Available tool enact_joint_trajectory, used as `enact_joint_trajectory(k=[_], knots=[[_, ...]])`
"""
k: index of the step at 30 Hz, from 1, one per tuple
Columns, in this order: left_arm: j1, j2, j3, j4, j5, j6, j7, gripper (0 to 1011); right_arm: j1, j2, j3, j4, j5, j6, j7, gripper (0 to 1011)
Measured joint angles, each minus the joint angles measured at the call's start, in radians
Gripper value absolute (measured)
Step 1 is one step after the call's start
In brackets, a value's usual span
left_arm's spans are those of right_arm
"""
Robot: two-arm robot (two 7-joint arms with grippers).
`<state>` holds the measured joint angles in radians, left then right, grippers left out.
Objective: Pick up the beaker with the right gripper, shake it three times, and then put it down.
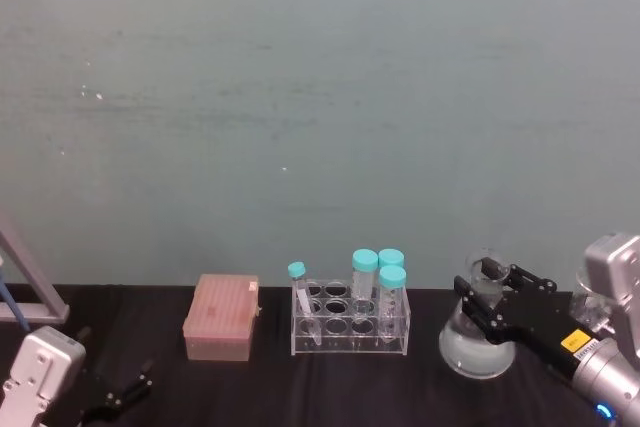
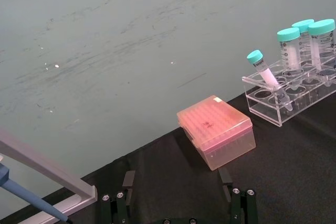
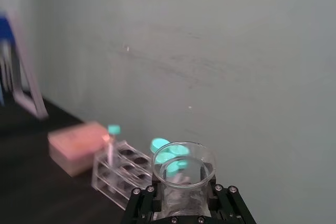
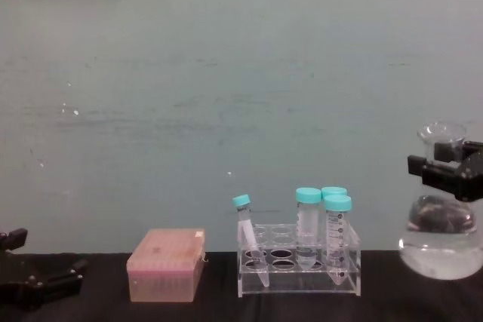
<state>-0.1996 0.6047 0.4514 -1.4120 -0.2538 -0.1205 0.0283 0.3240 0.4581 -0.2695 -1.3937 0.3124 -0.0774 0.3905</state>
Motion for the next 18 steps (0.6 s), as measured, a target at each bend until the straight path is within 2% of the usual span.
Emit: enact_joint_trajectory(k=[3, 8, 12, 18], knots=[[0.0, 0.0, 0.0, 0.0, 0.0, 0.0, 0.0, 1000, -0.011, -0.03, 0.03, -0.005, 0.073, 0.052, 0.012, 456], [0.0, 0.0, 0.0, 0.0, 0.0, 0.0, 0.0, 1000, -0.019, -0.047, 0.043, -0.009, 0.119, 0.102, 0.012, 457], [0.0, 0.0, 0.0, 0.0, 0.0, 0.0, 0.0, 1000, -0.024, -0.046, 0.037, -0.012, 0.13, 0.137, 0.004, 456], [0.0, 0.0, 0.0, 0.0, 0.0, 0.0, 0.0, 1000, -0.03, -0.039, 0.021, -0.018, 0.121, 0.155, -0.005, 456]])
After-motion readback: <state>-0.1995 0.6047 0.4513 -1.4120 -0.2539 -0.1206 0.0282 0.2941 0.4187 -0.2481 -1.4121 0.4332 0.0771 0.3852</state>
